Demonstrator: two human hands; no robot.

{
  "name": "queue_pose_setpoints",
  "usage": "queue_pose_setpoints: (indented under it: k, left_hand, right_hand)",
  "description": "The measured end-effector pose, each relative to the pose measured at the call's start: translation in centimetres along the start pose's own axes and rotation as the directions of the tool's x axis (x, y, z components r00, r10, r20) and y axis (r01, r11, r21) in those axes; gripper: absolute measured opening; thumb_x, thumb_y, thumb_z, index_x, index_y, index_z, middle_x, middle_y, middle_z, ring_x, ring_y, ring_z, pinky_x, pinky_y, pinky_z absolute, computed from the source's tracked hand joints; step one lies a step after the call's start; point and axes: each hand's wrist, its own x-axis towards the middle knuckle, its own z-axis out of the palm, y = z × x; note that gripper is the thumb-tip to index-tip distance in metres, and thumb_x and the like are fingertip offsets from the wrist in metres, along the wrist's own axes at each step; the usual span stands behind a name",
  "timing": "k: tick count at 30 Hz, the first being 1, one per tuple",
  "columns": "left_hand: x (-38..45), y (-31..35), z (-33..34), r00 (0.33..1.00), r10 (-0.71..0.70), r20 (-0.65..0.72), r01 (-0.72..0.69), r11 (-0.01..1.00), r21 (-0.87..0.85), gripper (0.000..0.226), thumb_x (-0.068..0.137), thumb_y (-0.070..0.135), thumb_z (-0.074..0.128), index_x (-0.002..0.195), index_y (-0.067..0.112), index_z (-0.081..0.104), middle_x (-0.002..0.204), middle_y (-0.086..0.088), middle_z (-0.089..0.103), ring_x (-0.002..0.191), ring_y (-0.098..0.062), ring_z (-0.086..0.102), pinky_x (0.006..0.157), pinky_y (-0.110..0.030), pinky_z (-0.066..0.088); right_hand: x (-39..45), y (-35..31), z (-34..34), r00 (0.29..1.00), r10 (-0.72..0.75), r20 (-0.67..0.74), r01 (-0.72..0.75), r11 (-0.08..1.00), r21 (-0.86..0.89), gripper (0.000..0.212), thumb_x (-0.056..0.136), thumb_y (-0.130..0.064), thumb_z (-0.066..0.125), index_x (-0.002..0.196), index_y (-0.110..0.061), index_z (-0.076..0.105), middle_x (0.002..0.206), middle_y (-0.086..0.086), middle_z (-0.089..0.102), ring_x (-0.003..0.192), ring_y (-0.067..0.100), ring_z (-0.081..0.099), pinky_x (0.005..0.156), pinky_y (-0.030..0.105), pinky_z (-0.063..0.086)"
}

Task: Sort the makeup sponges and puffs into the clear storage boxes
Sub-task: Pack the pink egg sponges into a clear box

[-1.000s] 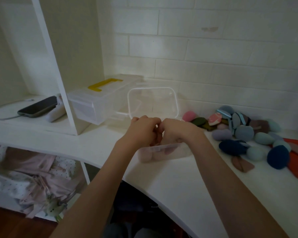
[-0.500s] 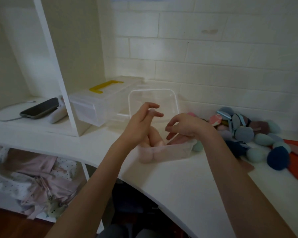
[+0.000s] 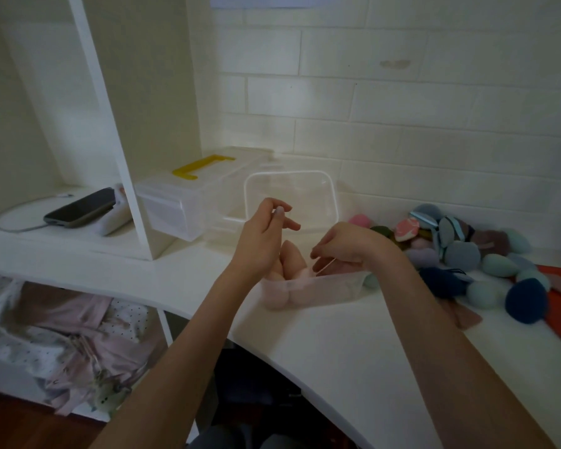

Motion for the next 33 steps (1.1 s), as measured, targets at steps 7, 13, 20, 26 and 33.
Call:
queue_pose_setpoints:
  k: [7, 13, 20, 26, 33]
  left_hand:
    - [0.1, 0.5, -0.2, 0.998, -0.063, 0.021, 0.062, 0.998, 0.022, 0.020, 0.101, 0.023, 0.037, 0.103, 0.015, 0.055, 0.082, 0.007, 0.069, 0.089, -0.016, 0.063, 0.066, -0.011, 0.043]
    - [0.7, 2.9, 0.2, 0.987, -0.076, 0.139, 0.041, 0.969, 0.242, 0.012, 0.094, 0.019, 0.051, 0.104, 0.018, 0.056, 0.096, 0.003, 0.064, 0.090, -0.015, 0.058, 0.070, -0.021, 0.043]
    - [-1.3, 8.5, 8.3, 0.943, 0.217, 0.252, -0.267, 0.946, 0.185, 0.013, 0.090, 0.009, 0.053, 0.100, 0.007, 0.060, 0.097, -0.011, 0.066, 0.088, -0.021, 0.061, 0.078, -0.029, 0.047]
    - [-4.1, 7.5, 19.5, 0.881, 0.155, 0.447, -0.277, 0.935, 0.221, 0.025, 0.082, -0.004, 0.046, 0.105, -0.002, 0.055, 0.110, -0.023, 0.057, 0.102, -0.035, 0.051, 0.088, -0.041, 0.042]
    - [-1.1, 4.7, 24.6, 0.992, -0.038, 0.118, 0.001, 0.956, 0.293, 0.016, 0.089, 0.009, 0.043, 0.095, 0.004, 0.057, 0.102, -0.018, 0.060, 0.093, -0.034, 0.055, 0.076, -0.041, 0.042]
  right_hand:
    - [-0.5, -0.5, 0.9, 0.997, -0.070, -0.026, 0.071, 0.996, 0.058, 0.021, 0.094, -0.012, 0.055, 0.104, 0.002, 0.067, 0.089, 0.009, 0.072, 0.072, 0.018, 0.070, 0.067, 0.028, 0.058]
    - [-2.1, 1.5, -2.3, 0.964, -0.098, -0.249, 0.227, 0.793, 0.566, 0.020, 0.099, -0.002, 0.041, 0.105, 0.002, 0.060, 0.086, 0.018, 0.066, 0.071, 0.023, 0.067, 0.069, 0.029, 0.057]
    - [-2.1, 10.6, -8.3, 0.811, 0.167, -0.560, 0.269, 0.744, 0.611, 0.023, 0.094, 0.006, 0.042, 0.098, -0.002, 0.063, 0.067, 0.014, 0.065, 0.044, 0.015, 0.060, 0.045, 0.025, 0.051]
    - [-2.8, 17.1, -12.0, 0.634, 0.275, -0.722, 0.239, 0.819, 0.521, 0.026, 0.089, 0.008, 0.042, 0.102, 0.000, 0.062, 0.076, 0.015, 0.062, 0.058, 0.022, 0.060, 0.054, 0.029, 0.054]
    - [-1.8, 18.7, -12.8, 0.646, -0.035, -0.763, 0.193, 0.974, 0.118, 0.032, 0.092, 0.002, 0.042, 0.114, -0.008, 0.062, 0.110, 0.005, 0.061, 0.101, 0.017, 0.055, 0.086, 0.019, 0.041]
